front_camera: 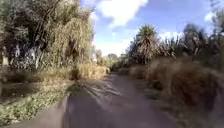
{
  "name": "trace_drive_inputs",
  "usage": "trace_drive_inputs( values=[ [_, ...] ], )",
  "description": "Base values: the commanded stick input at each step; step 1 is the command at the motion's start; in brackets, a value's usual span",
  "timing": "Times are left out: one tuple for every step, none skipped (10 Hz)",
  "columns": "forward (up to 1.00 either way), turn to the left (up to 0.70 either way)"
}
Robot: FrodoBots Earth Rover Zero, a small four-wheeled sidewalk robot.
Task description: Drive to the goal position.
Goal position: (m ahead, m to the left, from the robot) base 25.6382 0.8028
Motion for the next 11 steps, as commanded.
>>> trace_drive_inputs(
  values=[
    [0.7, 0.0],
    [0.7, 0.0],
    [0.7, 0.0],
    [0.7, 0.0],
    [0.7, 0.0],
    [0.7, 0.0],
    [0.7, 0.0],
    [0.7, 0.0],
    [0.7, 0.0],
    [0.7, 0.0],
    [0.7, 0.0]
  ],
)
